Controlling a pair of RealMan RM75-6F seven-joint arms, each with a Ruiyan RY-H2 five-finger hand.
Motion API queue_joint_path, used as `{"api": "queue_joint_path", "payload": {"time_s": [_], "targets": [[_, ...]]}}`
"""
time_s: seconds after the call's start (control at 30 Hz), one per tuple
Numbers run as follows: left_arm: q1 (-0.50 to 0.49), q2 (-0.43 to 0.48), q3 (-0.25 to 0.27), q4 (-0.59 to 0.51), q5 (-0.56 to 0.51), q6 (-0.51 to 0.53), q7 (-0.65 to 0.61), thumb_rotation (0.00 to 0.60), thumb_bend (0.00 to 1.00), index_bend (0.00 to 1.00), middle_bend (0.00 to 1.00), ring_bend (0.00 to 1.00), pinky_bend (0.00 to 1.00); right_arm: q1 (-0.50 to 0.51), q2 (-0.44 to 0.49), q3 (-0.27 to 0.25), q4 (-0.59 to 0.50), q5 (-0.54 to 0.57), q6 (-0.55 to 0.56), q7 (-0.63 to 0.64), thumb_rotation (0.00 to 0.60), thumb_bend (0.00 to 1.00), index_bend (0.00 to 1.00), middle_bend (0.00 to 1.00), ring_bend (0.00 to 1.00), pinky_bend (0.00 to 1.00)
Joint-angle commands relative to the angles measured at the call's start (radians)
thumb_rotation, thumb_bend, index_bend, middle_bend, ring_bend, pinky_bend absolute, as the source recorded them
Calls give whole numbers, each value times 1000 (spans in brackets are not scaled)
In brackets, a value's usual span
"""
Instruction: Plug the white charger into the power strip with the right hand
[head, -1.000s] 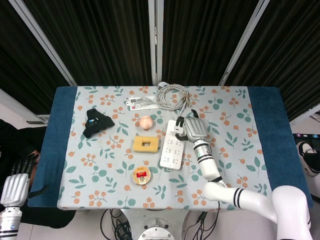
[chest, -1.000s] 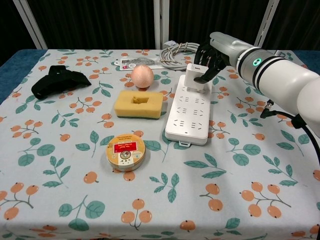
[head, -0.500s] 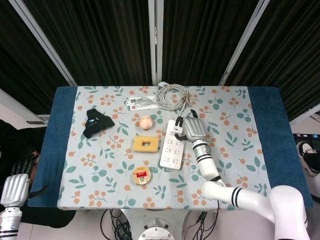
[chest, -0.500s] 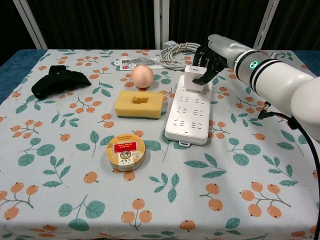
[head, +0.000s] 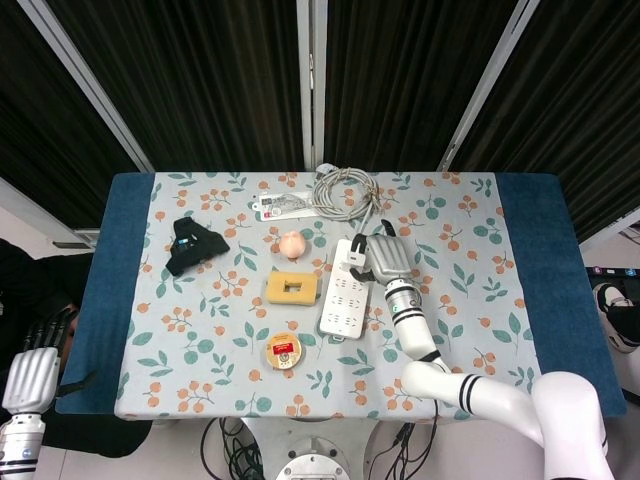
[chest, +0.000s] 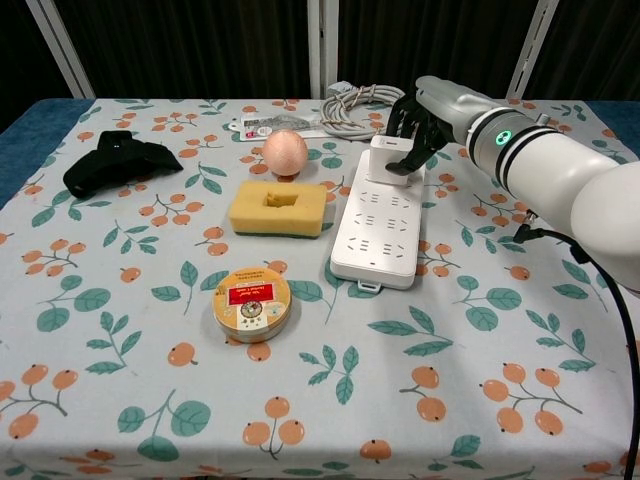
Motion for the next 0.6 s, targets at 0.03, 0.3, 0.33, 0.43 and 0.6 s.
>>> {"api": "queue_joint_path", "payload": {"time_s": [0.03, 0.3, 0.33, 0.43, 0.6], "targets": [[0, 0, 0, 0, 0, 0, 0, 600, 137, 63, 31, 0, 0, 1, -5, -1, 7, -5, -3, 3, 600, 531, 787, 663, 414, 0], [0, -1, 0, 3, -1, -1, -2, 600, 137, 63, 31, 0, 0, -3, -11, -6, 16, -15, -4, 1, 600, 531, 783, 655, 414, 0], [0, -2, 0, 3, -1, -1, -2, 600, 137, 63, 31, 0, 0, -4, -8, -7, 12, -17, -7, 0, 600, 531, 768, 640, 413, 0], [1, -2, -1, 5, -1, 1, -4, 600, 137, 63, 31, 0, 0, -8, 5, -9, -6, -21, -12, 0, 600, 520, 671, 575, 389, 0], [0, -2, -1, 5, 1, 2, -4, 600, 136, 63, 31, 0, 0, -13, 19, -9, -27, -20, -13, -3, 600, 445, 486, 474, 292, 0]]}}
